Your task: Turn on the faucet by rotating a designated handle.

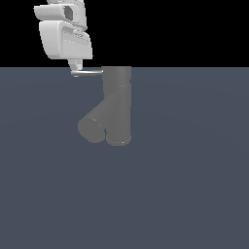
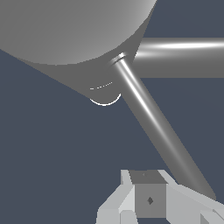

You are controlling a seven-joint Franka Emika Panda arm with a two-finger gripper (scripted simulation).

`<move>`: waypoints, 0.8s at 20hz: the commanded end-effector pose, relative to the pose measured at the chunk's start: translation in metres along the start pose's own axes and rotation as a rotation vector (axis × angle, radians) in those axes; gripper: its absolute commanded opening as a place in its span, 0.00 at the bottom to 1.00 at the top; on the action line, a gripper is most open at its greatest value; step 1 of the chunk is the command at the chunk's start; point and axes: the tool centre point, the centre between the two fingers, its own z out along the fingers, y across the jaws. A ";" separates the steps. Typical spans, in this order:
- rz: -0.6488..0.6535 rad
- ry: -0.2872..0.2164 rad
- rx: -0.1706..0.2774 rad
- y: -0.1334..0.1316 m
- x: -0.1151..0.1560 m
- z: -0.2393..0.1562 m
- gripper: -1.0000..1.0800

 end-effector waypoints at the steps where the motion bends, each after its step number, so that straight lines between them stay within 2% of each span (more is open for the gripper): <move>1: -0.003 0.003 -0.007 0.008 0.000 0.000 0.00; 2: 0.001 0.005 0.001 0.002 0.001 0.000 0.00; 16: 0.000 0.004 -0.002 0.031 0.030 0.000 0.00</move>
